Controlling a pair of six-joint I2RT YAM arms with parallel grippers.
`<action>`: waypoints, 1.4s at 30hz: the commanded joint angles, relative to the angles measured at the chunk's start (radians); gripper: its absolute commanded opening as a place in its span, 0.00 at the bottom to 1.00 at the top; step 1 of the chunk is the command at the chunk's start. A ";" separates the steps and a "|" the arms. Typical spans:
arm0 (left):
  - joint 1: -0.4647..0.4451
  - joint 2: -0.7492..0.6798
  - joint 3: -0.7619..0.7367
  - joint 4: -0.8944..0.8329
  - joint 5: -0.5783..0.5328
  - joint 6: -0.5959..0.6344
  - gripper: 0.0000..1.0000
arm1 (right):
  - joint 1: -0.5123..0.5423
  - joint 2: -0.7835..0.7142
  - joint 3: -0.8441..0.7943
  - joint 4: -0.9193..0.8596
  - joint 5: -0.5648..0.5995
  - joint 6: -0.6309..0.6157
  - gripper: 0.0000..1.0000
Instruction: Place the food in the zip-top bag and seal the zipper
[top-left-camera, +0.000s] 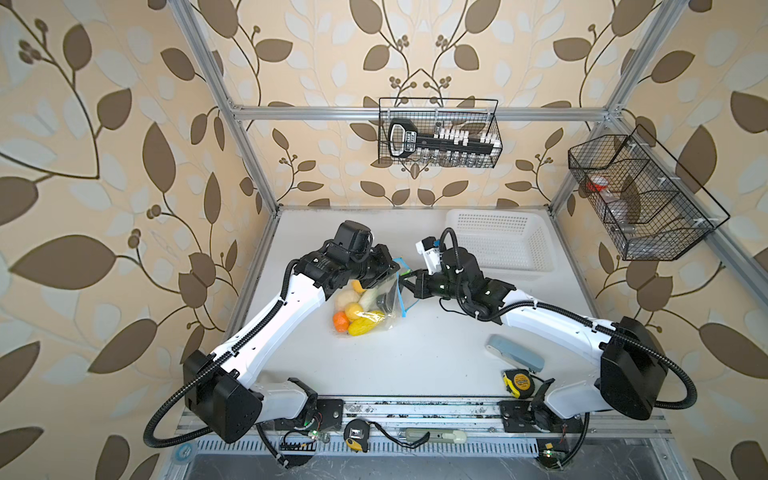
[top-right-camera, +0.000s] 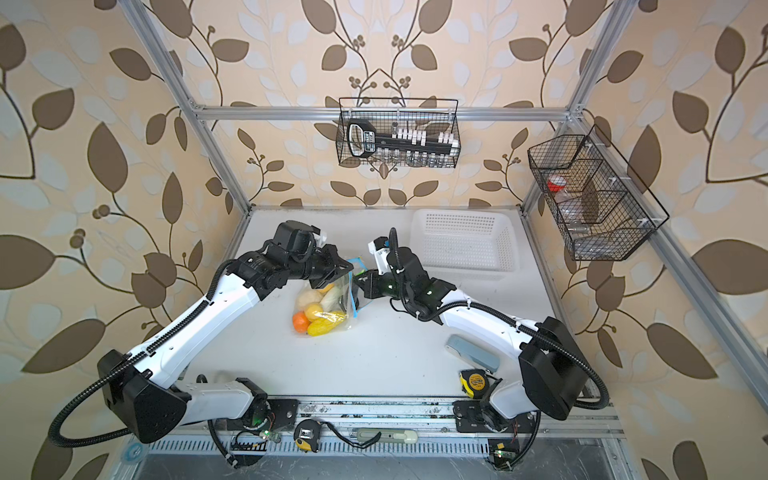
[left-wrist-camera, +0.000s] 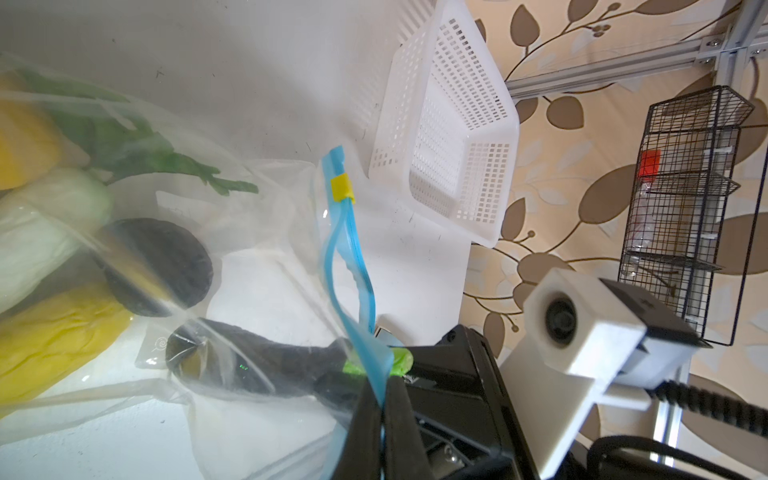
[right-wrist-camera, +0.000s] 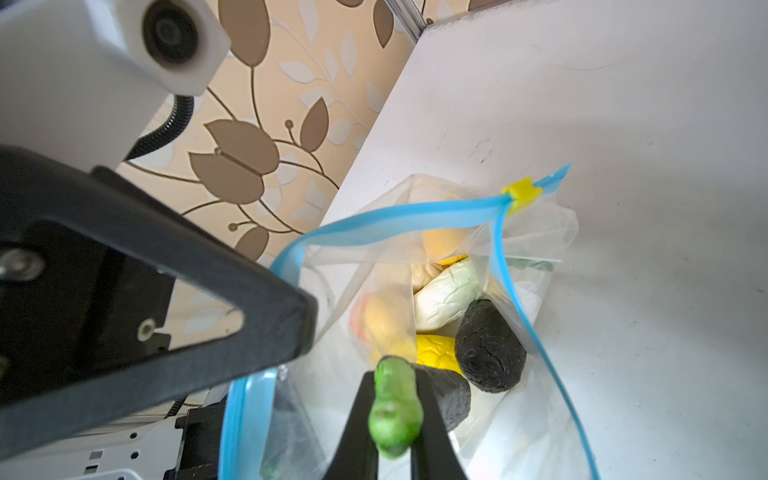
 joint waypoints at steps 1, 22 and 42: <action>0.012 -0.034 0.038 -0.002 -0.016 -0.006 0.03 | 0.006 0.024 0.043 -0.020 -0.032 -0.009 0.00; 0.012 -0.062 0.040 -0.001 -0.019 -0.017 0.04 | 0.011 0.127 0.122 -0.010 -0.142 0.058 0.08; 0.011 -0.078 0.023 0.004 -0.020 -0.014 0.04 | 0.013 0.145 0.225 -0.152 -0.083 -0.007 0.43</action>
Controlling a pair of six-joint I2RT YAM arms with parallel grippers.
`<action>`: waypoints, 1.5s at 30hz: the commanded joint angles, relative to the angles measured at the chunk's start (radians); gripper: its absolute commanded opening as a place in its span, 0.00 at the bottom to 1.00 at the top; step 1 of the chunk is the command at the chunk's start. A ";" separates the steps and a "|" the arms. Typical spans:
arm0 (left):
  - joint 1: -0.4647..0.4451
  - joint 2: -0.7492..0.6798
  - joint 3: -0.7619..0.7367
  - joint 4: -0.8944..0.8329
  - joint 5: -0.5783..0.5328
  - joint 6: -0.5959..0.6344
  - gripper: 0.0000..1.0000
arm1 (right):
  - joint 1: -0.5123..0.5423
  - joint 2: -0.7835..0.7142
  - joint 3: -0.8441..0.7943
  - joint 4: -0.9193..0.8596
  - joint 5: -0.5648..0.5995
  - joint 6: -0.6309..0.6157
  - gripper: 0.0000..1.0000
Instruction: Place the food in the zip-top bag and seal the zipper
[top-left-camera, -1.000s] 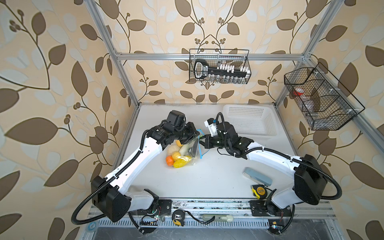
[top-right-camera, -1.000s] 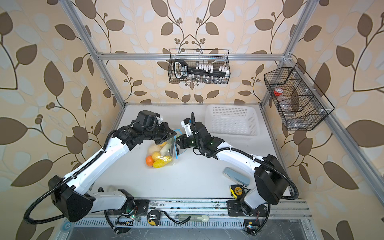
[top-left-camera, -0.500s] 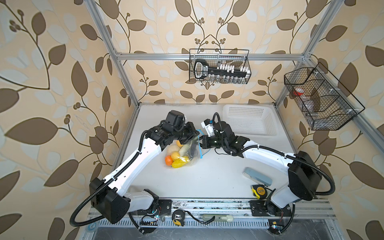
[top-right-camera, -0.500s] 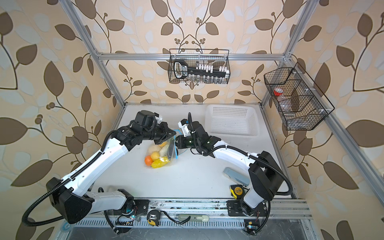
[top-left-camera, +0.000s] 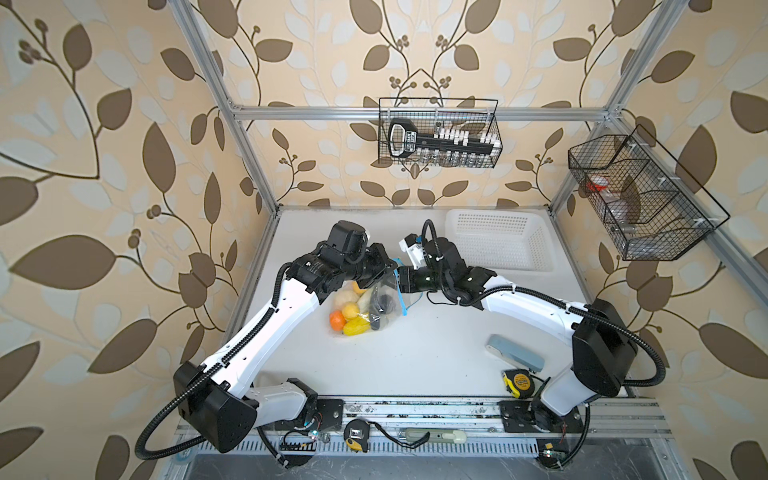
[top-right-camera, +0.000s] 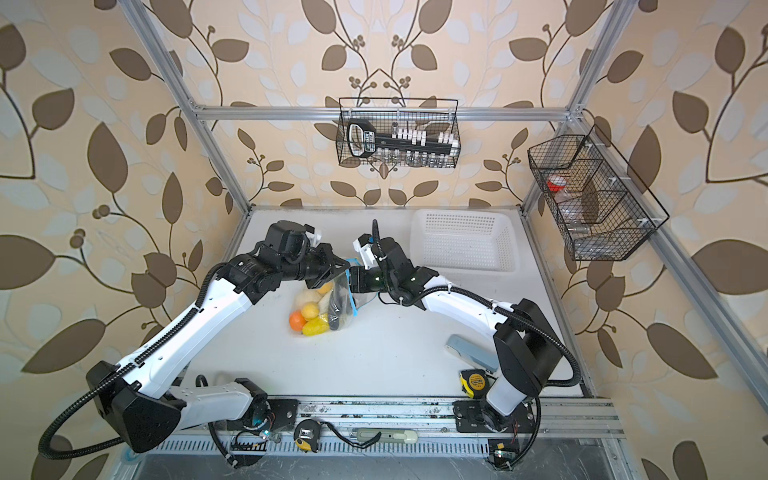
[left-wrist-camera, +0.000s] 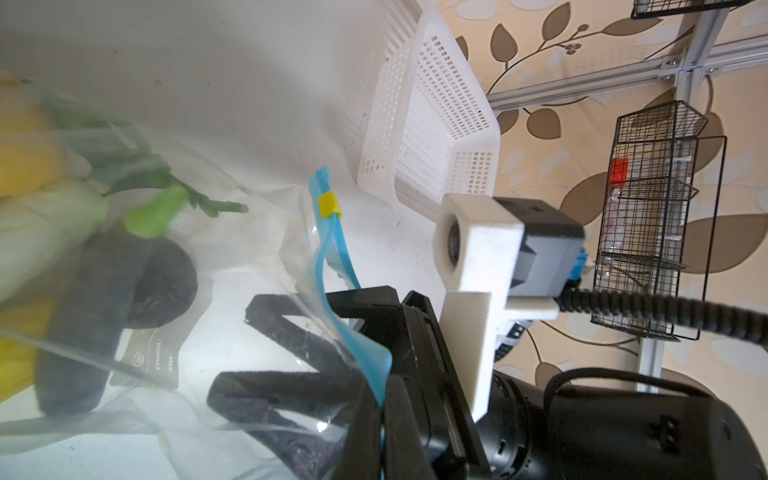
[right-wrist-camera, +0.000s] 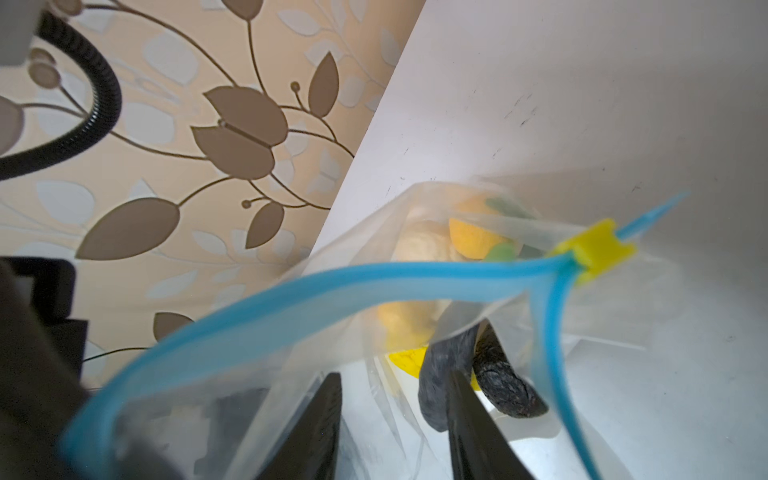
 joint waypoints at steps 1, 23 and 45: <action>0.005 -0.029 0.024 0.009 -0.012 0.007 0.04 | 0.006 -0.022 0.050 -0.068 0.033 -0.037 0.43; 0.004 -0.009 -0.014 0.017 -0.013 0.019 0.04 | -0.104 -0.292 0.008 -0.384 0.261 -0.224 0.45; 0.005 -0.009 -0.076 0.045 -0.006 0.003 0.04 | -0.115 -0.187 -0.120 -0.241 -0.042 -0.088 0.49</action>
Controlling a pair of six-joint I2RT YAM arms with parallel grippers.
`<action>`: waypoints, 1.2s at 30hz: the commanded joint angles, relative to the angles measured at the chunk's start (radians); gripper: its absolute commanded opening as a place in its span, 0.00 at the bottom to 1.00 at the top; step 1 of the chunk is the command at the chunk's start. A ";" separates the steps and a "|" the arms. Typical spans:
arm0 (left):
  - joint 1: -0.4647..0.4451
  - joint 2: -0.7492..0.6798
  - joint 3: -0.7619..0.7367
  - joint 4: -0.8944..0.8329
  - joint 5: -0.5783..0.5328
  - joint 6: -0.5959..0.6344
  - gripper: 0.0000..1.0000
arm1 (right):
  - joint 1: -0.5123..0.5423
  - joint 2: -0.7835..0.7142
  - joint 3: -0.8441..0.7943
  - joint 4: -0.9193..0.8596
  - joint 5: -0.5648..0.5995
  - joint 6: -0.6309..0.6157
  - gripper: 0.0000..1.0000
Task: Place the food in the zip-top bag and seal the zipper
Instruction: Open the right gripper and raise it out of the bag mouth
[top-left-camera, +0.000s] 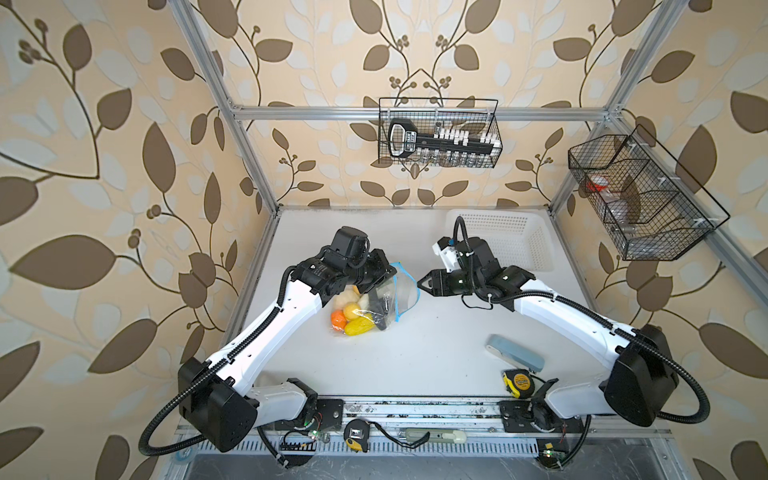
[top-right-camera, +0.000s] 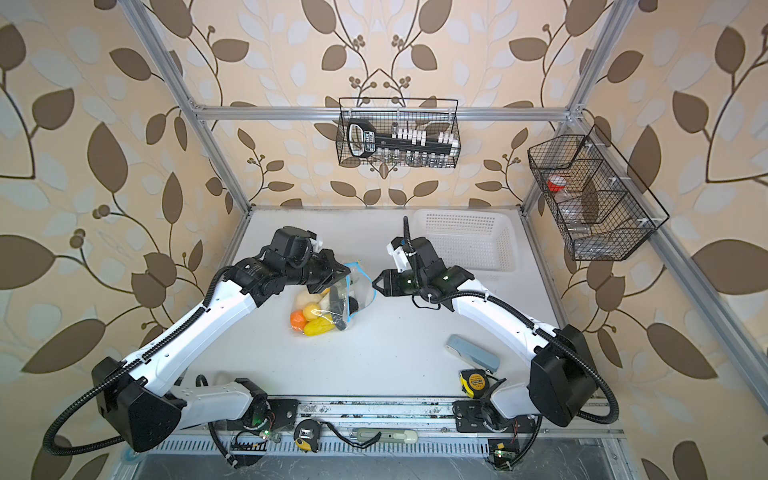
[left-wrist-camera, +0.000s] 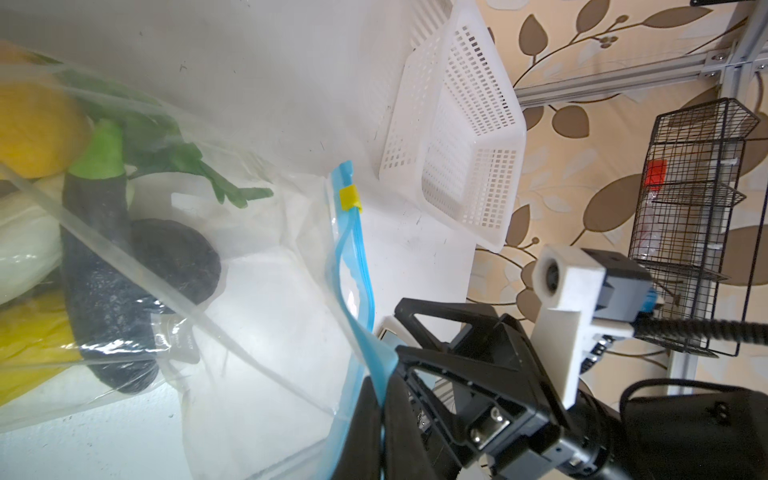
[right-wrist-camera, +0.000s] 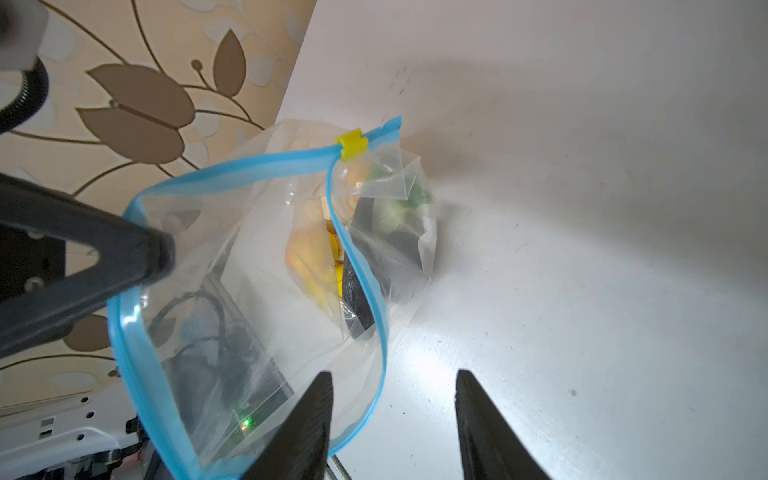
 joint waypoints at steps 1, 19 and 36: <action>0.006 -0.012 -0.005 0.016 0.003 0.003 0.04 | 0.020 0.020 -0.016 0.062 -0.065 0.039 0.49; 0.005 -0.023 0.007 0.000 0.006 0.011 0.04 | 0.041 0.058 -0.002 0.077 -0.073 0.056 0.11; 0.005 -0.008 0.061 -0.028 0.009 0.024 0.04 | 0.043 0.039 0.094 0.018 -0.048 0.063 0.00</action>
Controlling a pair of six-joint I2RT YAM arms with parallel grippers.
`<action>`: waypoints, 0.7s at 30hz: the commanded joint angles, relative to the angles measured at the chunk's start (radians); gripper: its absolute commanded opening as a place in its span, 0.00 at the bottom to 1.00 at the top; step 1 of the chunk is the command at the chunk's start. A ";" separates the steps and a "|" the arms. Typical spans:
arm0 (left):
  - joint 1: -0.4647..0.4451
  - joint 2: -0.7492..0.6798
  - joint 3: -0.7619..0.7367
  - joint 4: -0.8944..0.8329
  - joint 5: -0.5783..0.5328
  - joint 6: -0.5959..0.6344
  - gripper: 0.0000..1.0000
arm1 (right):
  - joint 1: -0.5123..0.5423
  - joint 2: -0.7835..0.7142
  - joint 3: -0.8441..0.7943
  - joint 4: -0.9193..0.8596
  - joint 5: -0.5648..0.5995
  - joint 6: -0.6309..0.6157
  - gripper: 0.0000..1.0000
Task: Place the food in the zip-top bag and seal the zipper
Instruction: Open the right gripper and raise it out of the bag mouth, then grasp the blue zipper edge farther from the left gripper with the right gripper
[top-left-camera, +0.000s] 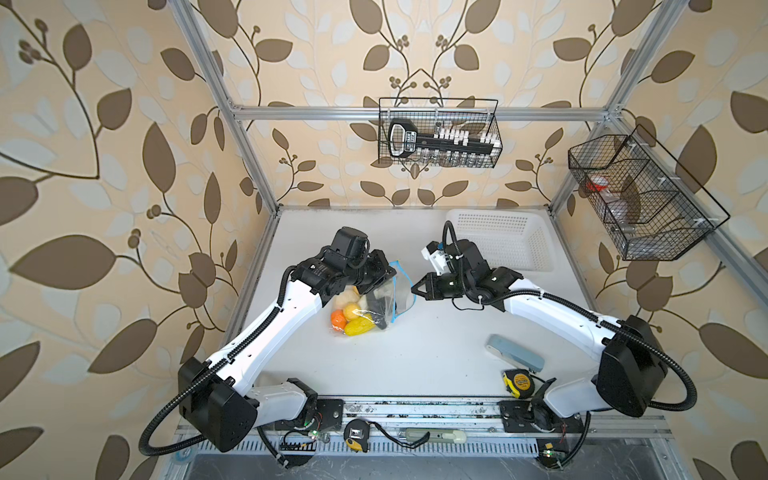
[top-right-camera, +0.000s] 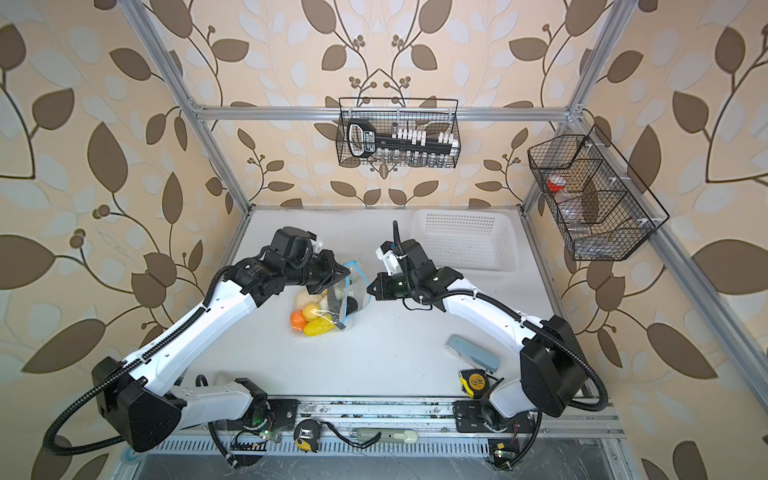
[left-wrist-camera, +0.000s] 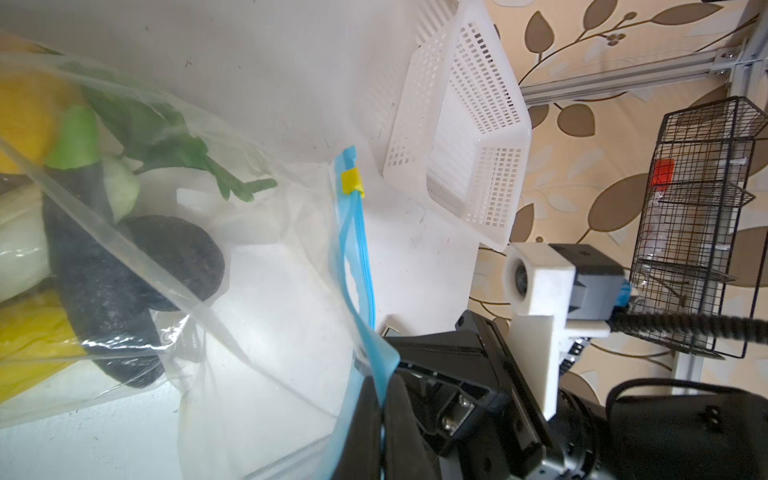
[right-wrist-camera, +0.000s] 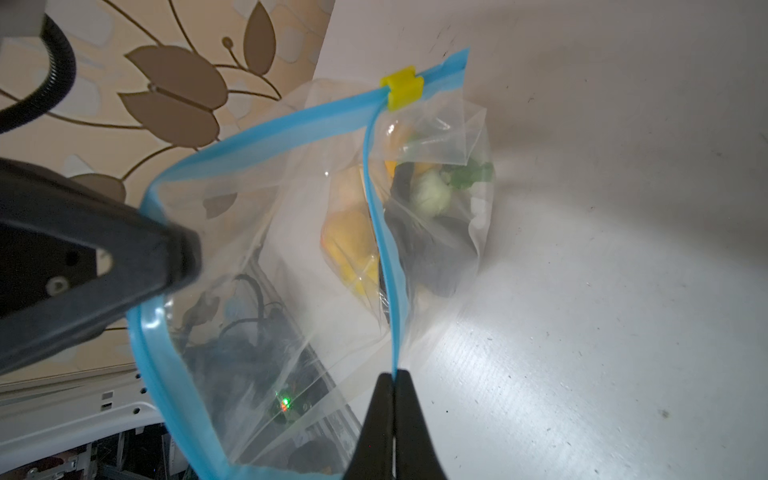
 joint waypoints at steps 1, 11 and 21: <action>0.006 -0.008 0.058 -0.014 0.009 0.023 0.04 | 0.008 -0.007 0.081 -0.040 0.020 -0.008 0.00; 0.005 -0.035 0.121 -0.070 -0.018 0.038 0.04 | 0.016 -0.004 0.234 -0.092 0.027 -0.018 0.00; 0.005 -0.049 0.209 -0.128 -0.053 0.062 0.05 | 0.038 0.036 0.420 -0.176 0.065 -0.069 0.00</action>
